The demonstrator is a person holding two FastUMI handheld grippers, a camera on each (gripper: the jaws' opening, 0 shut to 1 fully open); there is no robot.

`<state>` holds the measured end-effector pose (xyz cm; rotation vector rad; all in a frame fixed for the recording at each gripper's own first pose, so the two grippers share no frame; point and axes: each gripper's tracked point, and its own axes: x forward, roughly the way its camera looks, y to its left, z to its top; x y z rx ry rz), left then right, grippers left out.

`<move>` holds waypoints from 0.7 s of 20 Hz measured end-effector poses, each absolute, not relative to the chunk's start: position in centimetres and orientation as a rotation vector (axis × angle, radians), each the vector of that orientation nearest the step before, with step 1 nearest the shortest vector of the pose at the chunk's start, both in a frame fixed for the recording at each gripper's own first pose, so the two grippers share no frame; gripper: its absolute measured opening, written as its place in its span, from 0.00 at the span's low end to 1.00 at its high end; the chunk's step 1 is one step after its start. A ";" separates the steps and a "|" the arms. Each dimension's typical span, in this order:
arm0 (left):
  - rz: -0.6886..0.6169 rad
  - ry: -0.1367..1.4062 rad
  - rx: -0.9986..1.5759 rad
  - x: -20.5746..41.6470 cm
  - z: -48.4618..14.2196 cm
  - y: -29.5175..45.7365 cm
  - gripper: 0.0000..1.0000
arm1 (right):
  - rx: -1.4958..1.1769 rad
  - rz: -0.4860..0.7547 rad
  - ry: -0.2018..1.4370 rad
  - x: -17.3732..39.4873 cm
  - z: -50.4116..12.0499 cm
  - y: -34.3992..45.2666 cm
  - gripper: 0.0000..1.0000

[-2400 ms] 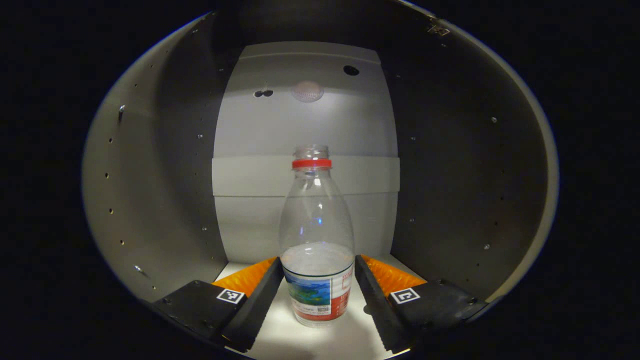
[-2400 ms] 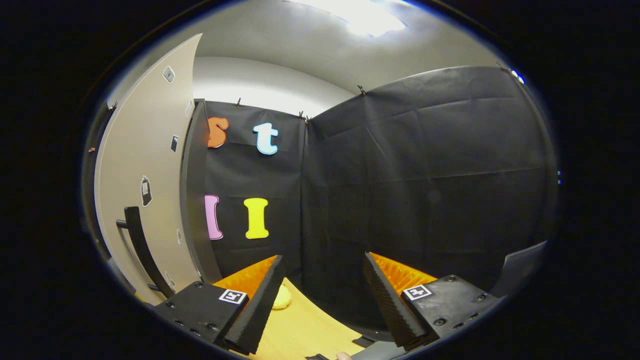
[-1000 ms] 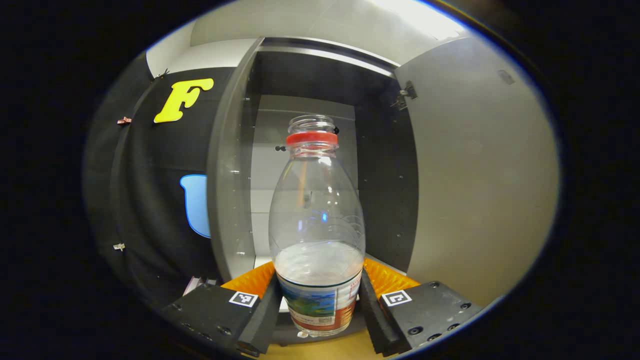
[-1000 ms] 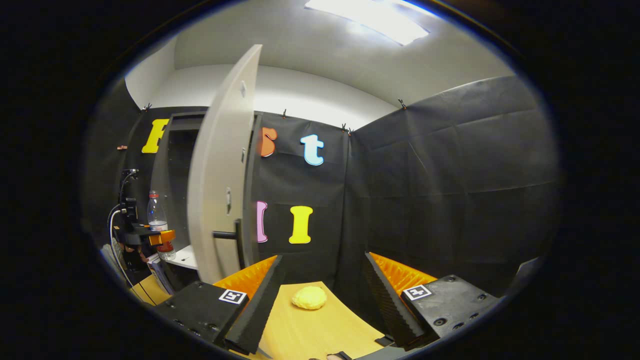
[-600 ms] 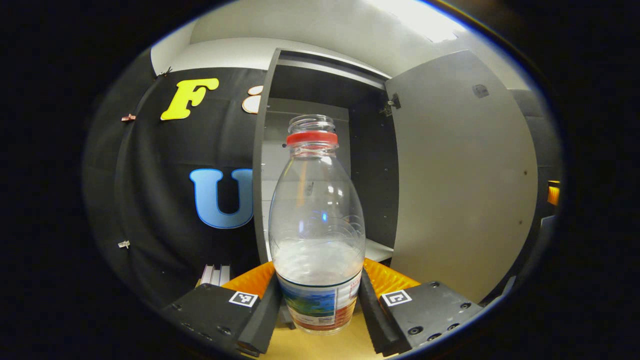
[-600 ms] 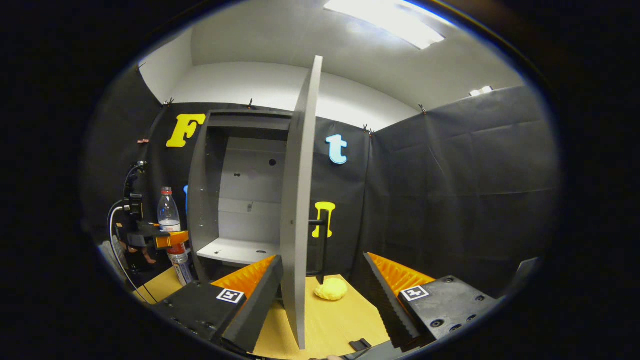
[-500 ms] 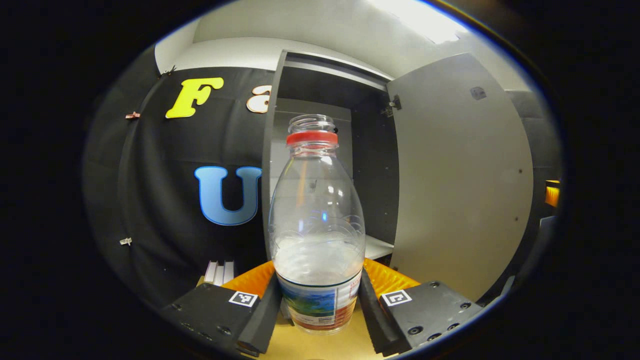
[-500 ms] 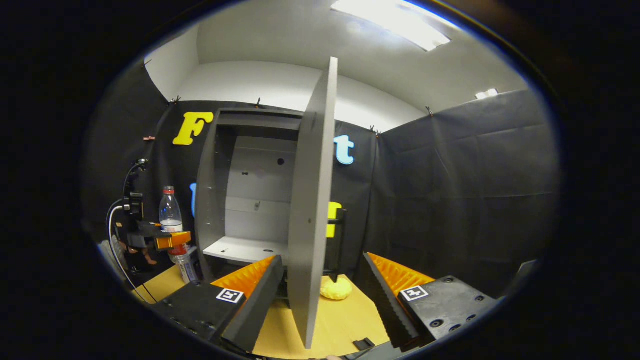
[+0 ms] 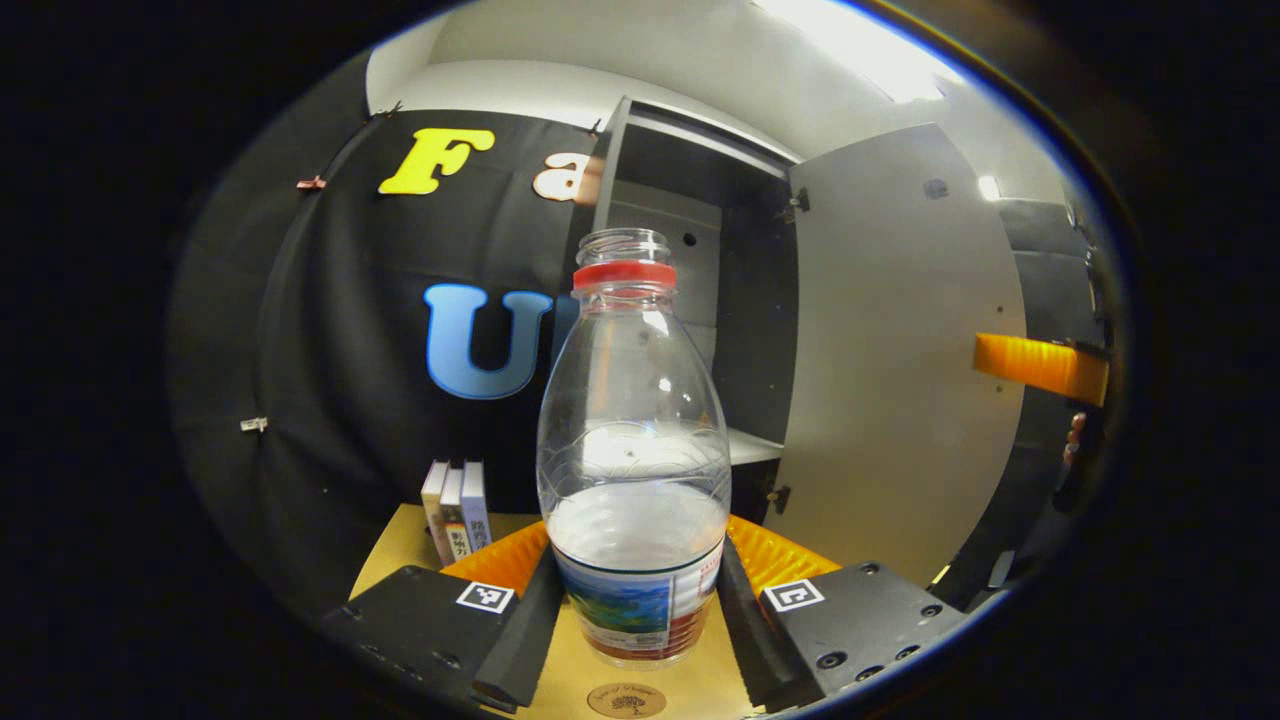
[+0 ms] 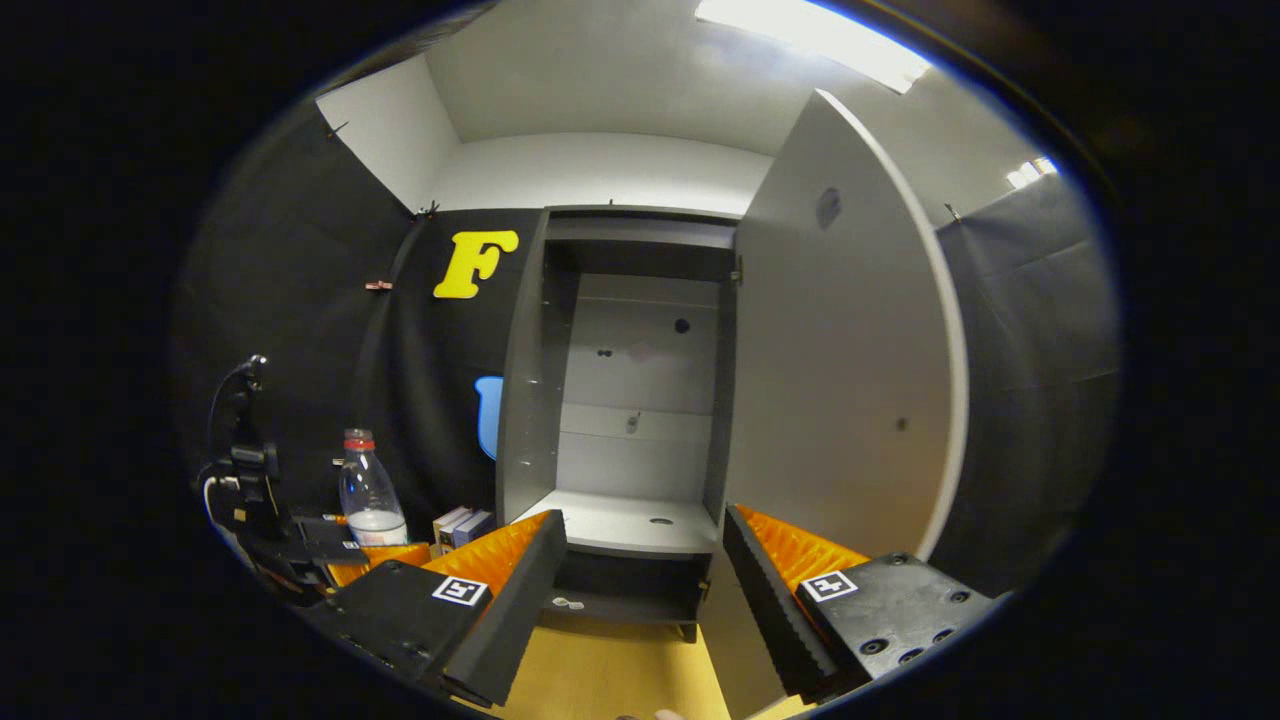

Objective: Open the cabinet door with the right hand, grasp the bottle in the cabinet with the left hand and place it on the coaster, then close the cabinet door with the right hand.

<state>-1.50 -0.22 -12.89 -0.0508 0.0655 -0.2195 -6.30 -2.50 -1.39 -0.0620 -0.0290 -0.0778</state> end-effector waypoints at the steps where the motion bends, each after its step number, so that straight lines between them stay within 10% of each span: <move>1: -0.202 0.067 -0.042 -1.6 -14.8 0.1 0.76 | -0.057 -0.059 -0.022 -4.9 -2.5 -1.9 0.97; 14: -0.185 0.079 0.078 -2.3 -33.5 -2.8 0.78 | -0.040 0.091 0.166 1.9 -16.9 2.1 0.98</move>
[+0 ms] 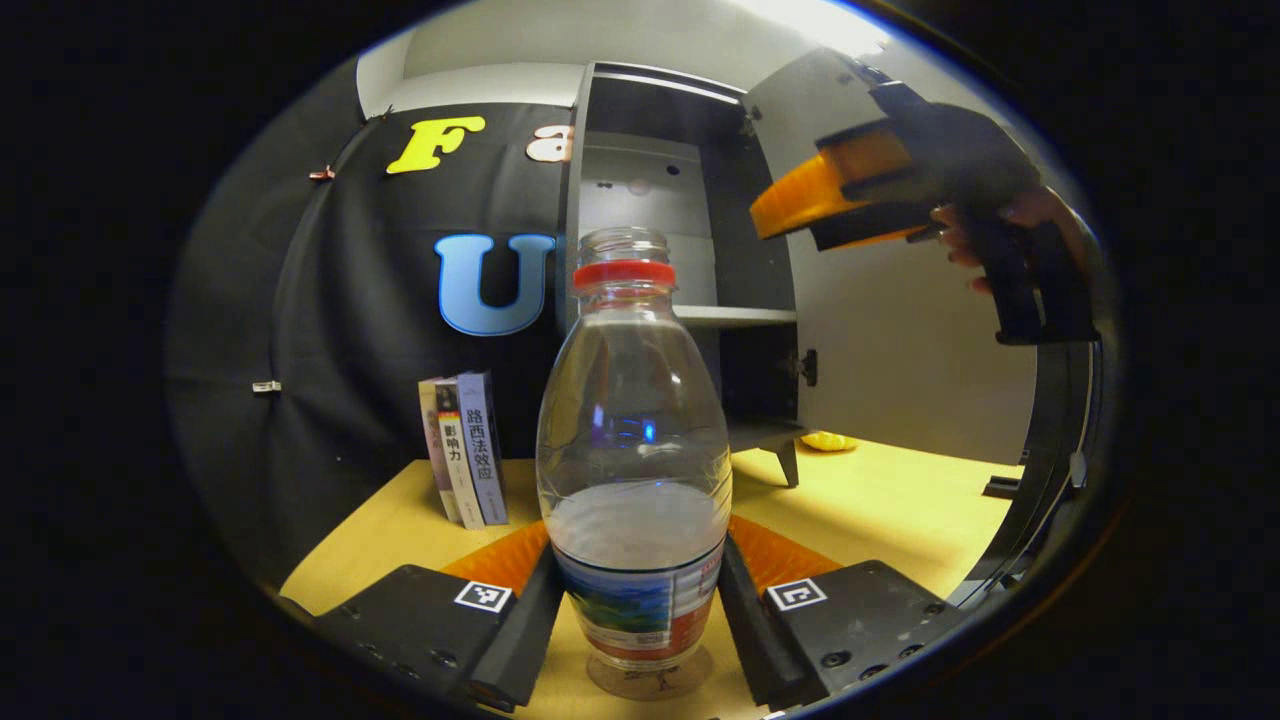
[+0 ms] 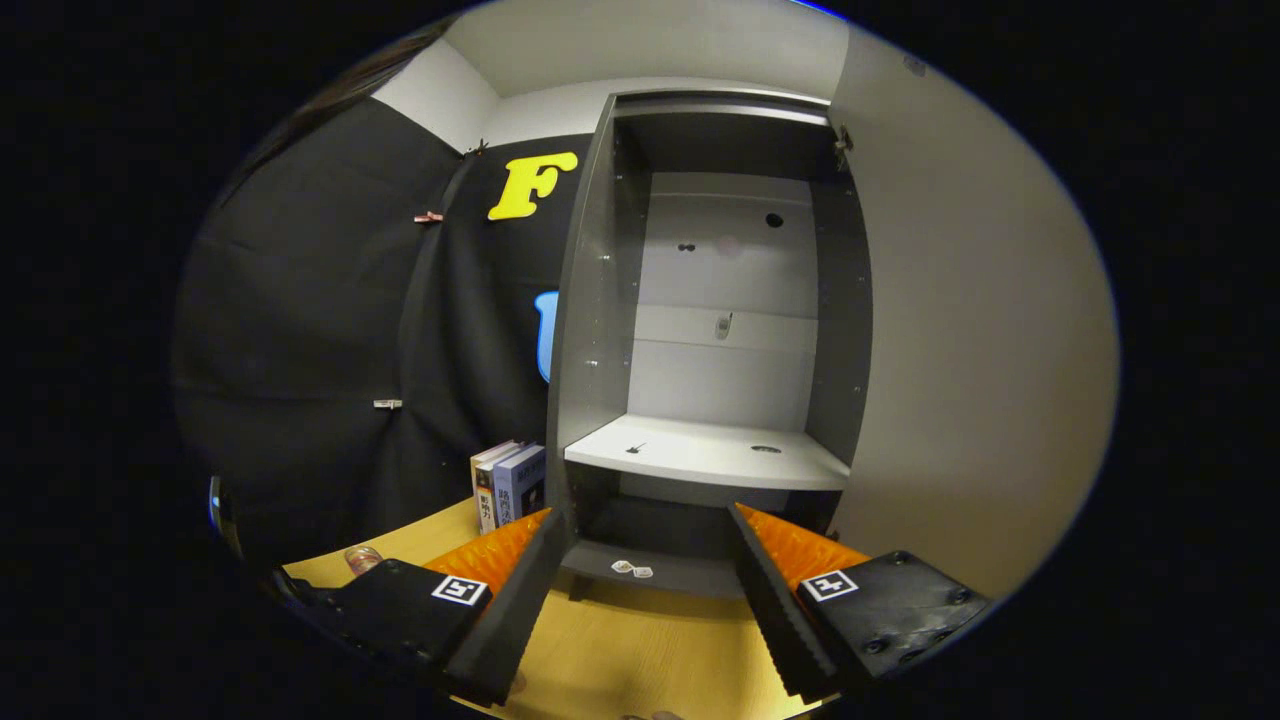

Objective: Open the cabinet door with the right hand, grasp the bottle in the cabinet with the left hand and place it on the coaster, then close the cabinet door with the right hand.

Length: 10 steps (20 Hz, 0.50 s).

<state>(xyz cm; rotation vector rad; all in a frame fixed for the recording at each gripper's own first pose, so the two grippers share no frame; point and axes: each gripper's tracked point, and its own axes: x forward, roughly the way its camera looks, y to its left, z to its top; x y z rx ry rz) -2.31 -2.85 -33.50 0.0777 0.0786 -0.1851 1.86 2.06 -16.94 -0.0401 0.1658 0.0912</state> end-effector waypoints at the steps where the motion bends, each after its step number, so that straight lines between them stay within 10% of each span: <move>1: -0.186 0.083 0.084 -2.3 -34.2 -3.0 0.78 | -0.037 0.095 0.178 2.0 -17.5 2.1 0.98; 10: -0.175 0.146 0.090 -1.4 -39.3 -2.8 0.80 | 0.000 0.089 0.250 2.5 -20.7 1.0 0.98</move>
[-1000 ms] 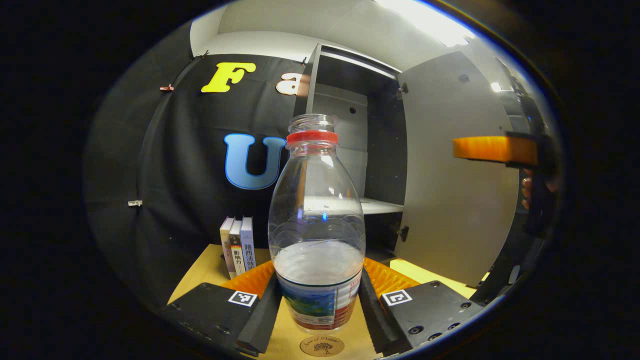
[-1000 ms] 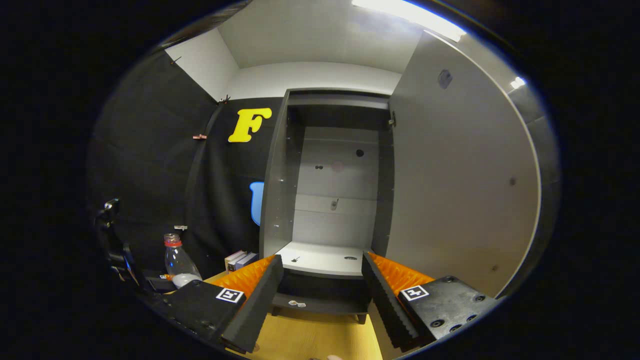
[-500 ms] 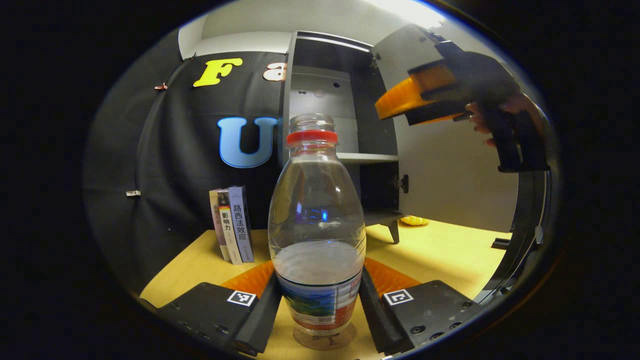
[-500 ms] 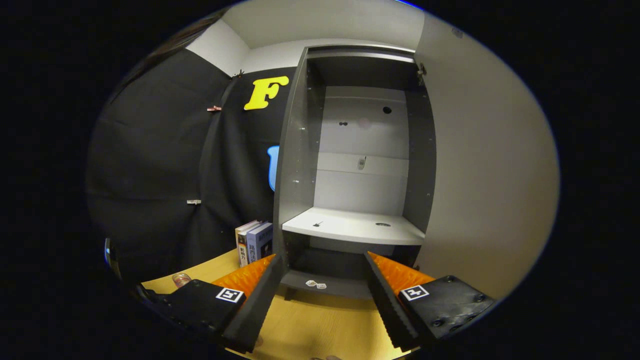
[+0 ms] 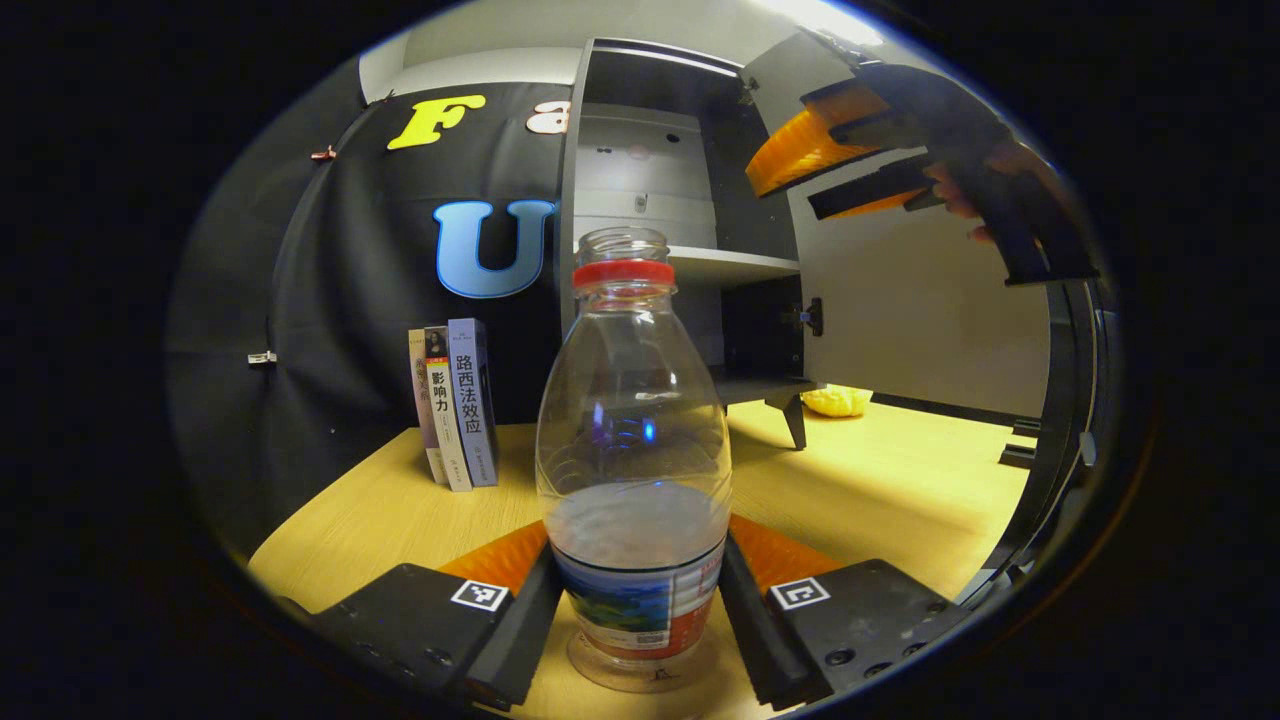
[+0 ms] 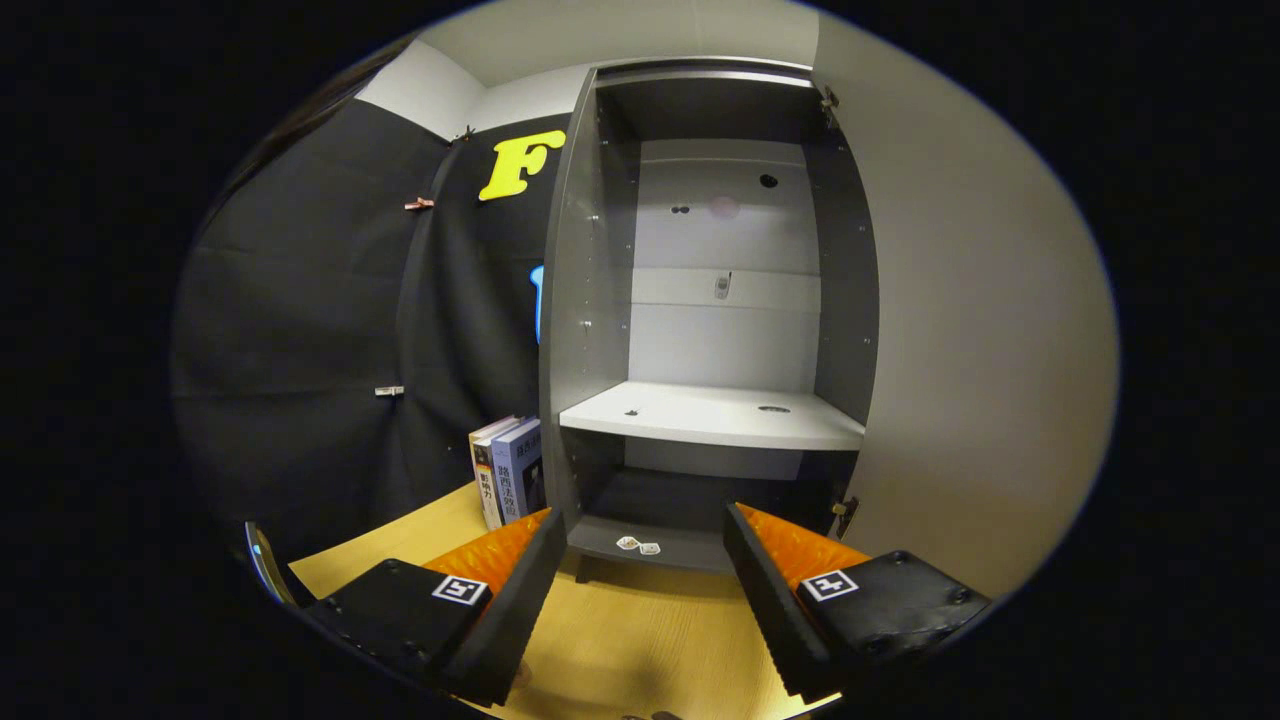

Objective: Open the cabinet door with the right hand, grasp the bottle in the cabinet with the left hand and place it on the coaster, then close the cabinet door with the right hand.

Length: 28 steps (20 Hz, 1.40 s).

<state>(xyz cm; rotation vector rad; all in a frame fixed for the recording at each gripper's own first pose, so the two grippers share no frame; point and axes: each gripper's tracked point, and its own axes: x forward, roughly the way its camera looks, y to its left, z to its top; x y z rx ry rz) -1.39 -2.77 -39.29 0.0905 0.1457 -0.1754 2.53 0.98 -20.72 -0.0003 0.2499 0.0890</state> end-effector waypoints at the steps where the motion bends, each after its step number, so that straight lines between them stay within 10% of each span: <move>1: -0.173 0.157 0.102 -1.2 -39.8 -2.5 0.80 | -0.001 0.090 0.258 2.6 -21.0 0.9 0.98; 15: -0.205 0.167 0.127 -1.5 -40.3 -2.8 0.90 | -0.007 0.123 0.322 2.6 -23.3 1.2 0.98; 28: -0.237 0.039 0.133 -1.3 -27.0 -3.4 0.95 | 0.013 0.067 0.256 1.9 -16.9 0.1 0.98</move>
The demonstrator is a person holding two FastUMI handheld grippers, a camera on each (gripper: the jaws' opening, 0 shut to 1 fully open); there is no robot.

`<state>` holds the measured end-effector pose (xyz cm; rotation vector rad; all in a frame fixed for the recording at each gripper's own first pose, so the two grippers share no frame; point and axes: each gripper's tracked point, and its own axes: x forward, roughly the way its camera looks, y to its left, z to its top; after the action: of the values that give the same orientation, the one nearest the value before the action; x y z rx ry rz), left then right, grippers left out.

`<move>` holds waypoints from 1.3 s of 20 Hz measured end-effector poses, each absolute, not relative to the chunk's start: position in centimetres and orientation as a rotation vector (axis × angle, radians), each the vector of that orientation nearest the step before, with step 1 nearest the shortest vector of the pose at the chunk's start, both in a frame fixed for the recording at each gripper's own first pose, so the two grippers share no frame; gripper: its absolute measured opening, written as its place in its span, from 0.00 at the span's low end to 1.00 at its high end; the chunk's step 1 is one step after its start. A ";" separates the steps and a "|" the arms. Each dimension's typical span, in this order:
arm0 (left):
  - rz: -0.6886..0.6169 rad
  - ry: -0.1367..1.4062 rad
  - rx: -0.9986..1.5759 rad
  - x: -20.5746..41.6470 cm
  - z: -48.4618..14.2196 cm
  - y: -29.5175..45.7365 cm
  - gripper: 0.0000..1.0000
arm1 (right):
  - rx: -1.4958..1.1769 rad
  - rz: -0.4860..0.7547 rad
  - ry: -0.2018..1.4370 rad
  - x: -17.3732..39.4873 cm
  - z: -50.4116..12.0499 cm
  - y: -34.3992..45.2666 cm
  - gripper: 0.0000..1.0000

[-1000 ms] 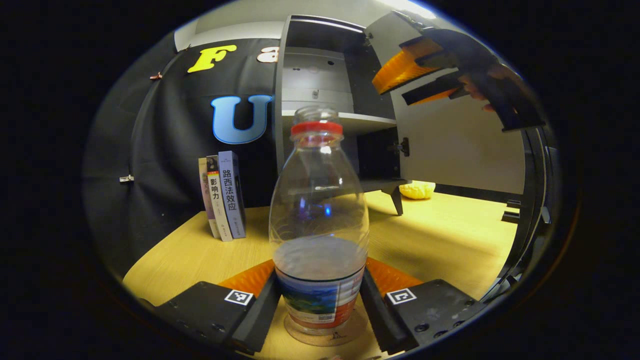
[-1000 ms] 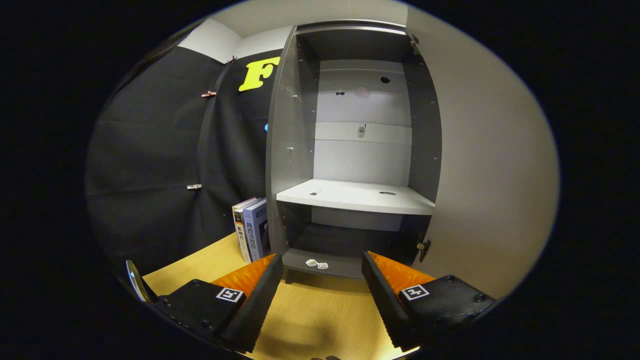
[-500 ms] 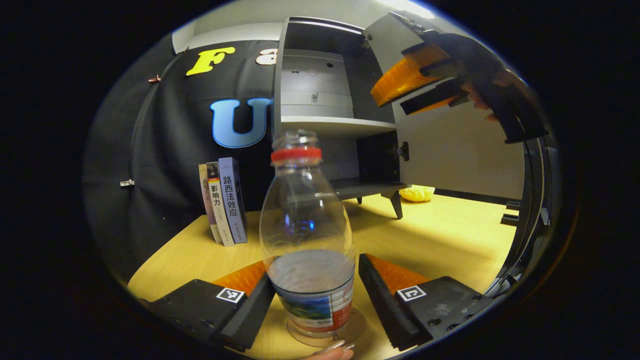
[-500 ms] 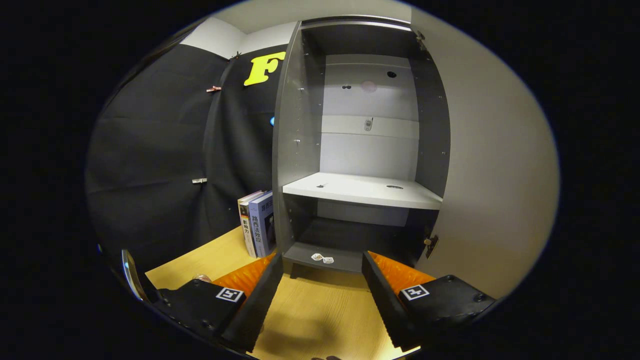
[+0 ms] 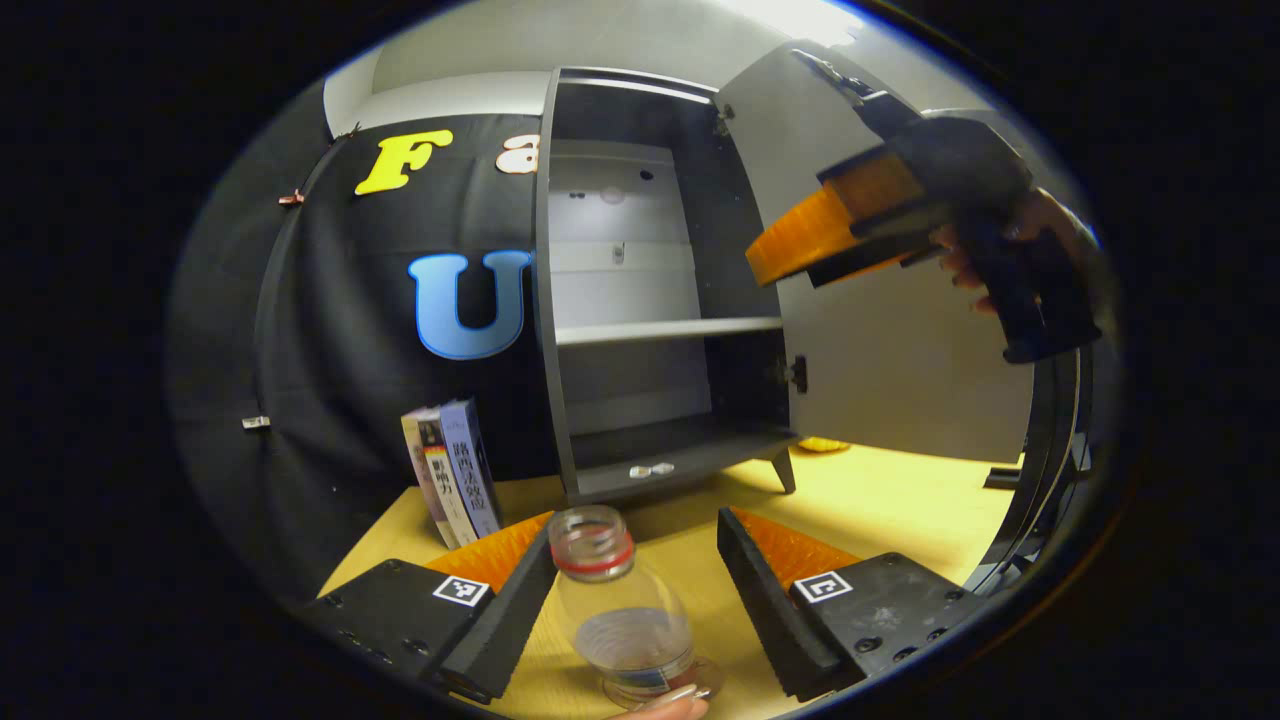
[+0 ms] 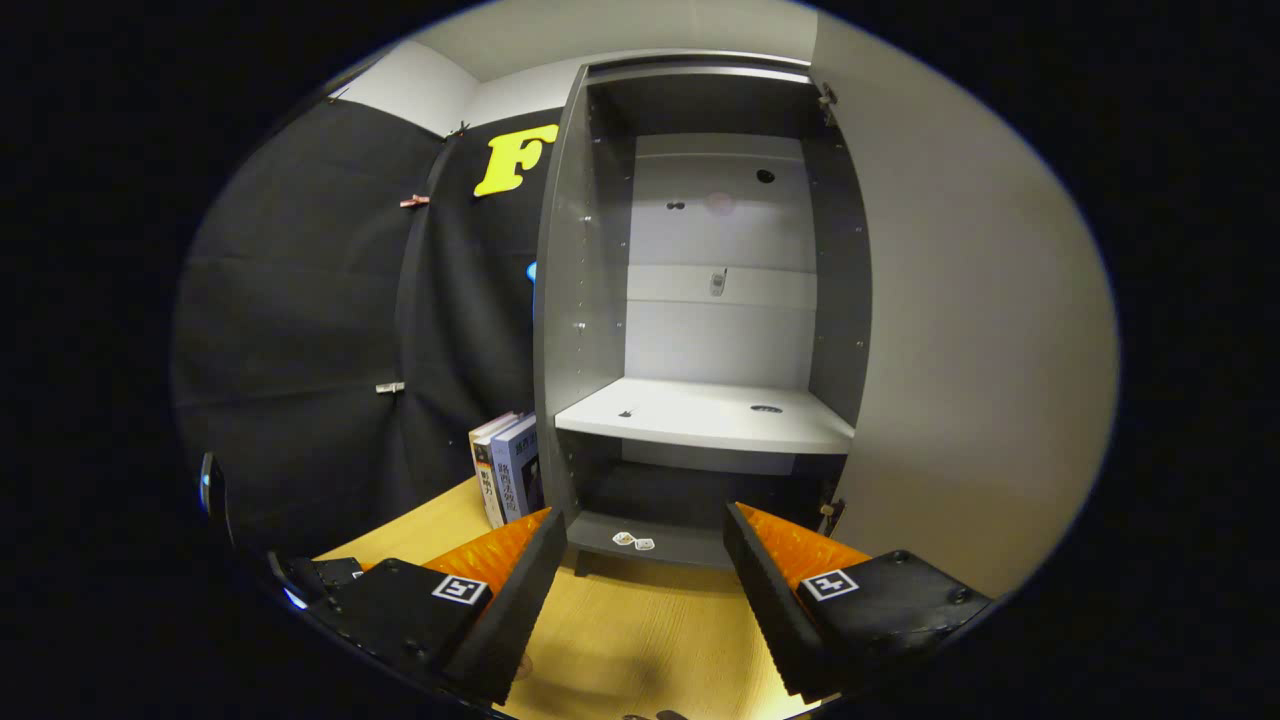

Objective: Open the cabinet door with the right hand, grasp the bottle in the cabinet with the left hand and place it on the coaster, then close the cabinet door with the right hand.

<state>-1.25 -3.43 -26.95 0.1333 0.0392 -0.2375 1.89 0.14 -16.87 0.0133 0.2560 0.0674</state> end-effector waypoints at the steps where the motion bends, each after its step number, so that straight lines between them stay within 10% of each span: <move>1: -0.245 0.029 0.113 -1.4 -25.1 -3.5 0.95 | 0.012 0.060 0.247 1.6 -15.9 0.0 0.98; 10: -0.329 0.013 0.112 -3.1 -11.4 -3.4 0.95 | 0.031 0.039 0.166 -8.2 -5.1 -2.5 0.98; 19: -0.579 0.028 0.022 -2.4 -8.3 -13.7 0.96 | 0.069 -0.468 0.118 -21.6 -1.5 -18.7 0.94; 26: -0.540 0.008 0.002 0.6 -8.0 -16.8 0.95 | 0.080 -0.371 -0.013 -17.8 3.0 -24.0 0.97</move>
<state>0.62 -16.79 -7.99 0.0018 0.0083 -0.5399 -17.81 -23.98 2.95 0.0796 -0.0134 -0.3709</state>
